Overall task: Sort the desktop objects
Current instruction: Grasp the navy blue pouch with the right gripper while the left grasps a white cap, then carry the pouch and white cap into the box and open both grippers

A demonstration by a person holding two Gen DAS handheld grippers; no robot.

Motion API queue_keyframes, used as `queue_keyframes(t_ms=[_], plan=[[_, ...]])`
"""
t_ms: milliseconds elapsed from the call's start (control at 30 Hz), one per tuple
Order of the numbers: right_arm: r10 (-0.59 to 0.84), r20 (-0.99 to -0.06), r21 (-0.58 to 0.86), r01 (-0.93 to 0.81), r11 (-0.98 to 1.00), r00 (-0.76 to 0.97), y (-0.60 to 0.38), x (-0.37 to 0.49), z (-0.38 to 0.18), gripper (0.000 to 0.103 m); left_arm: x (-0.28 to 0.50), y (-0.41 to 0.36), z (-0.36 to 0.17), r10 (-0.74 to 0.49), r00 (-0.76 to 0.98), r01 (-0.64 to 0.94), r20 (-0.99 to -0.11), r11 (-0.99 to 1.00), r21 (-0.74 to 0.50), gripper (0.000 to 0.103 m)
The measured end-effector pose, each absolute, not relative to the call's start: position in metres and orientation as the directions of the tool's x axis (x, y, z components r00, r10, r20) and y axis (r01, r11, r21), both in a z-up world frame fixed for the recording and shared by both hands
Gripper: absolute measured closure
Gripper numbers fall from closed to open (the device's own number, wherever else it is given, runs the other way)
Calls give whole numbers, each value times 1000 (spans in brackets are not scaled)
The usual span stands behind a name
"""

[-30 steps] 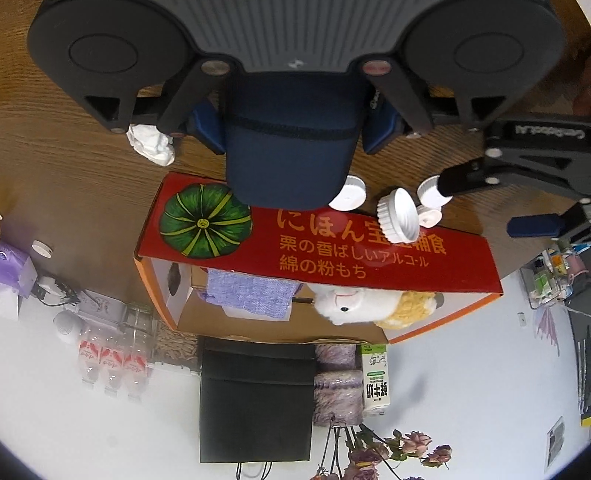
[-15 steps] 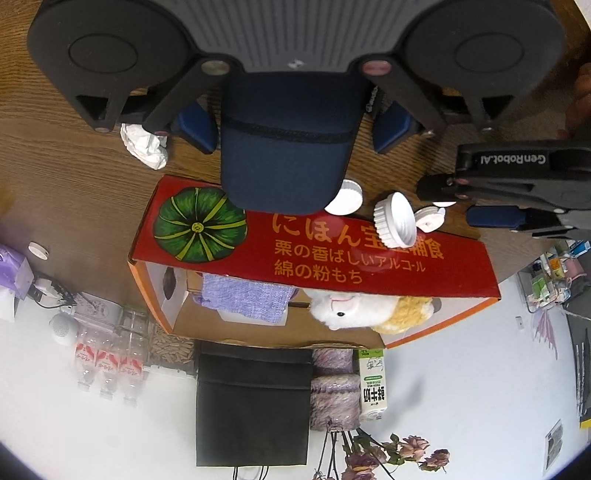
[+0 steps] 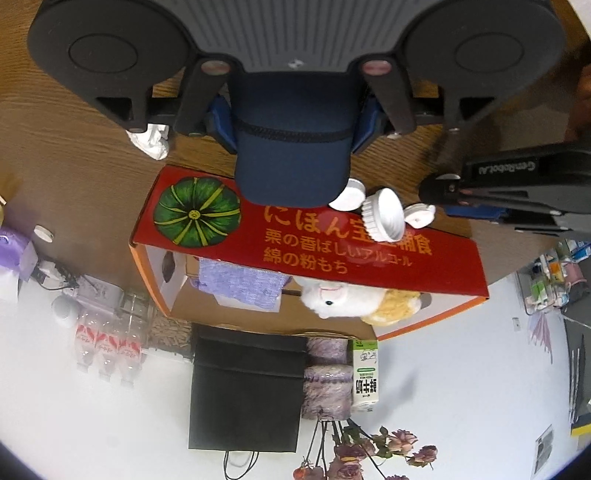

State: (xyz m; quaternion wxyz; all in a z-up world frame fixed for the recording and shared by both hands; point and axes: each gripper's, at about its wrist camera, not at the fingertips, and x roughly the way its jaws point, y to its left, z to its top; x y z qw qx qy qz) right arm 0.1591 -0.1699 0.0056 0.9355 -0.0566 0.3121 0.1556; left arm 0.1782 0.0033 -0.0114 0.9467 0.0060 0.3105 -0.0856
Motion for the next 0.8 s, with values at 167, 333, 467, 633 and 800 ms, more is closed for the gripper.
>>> queue_keyframes(t_ms=[167, 333, 467, 633, 800], plan=[[260, -592, 8, -317, 948, 763, -170, 155, 7, 40, 173, 9, -5, -177, 805, 176, -567, 983, -57, 74], [268, -566, 17, -314, 949, 780, -172, 149, 17, 40, 167, 11, 9, -189, 826, 185, -531, 981, -62, 74], [290, -524, 26, -325, 945, 801, -177, 145, 34, 40, 165, 13, 28, -205, 854, 198, -479, 978, -65, 74], [302, -463, 29, -326, 945, 833, -181, 150, 62, 40, 173, 13, 57, -209, 889, 204, -408, 977, -56, 74], [286, -425, 26, -304, 952, 859, -182, 170, 84, 40, 191, 9, 77, -205, 910, 204, -360, 978, -42, 74]])
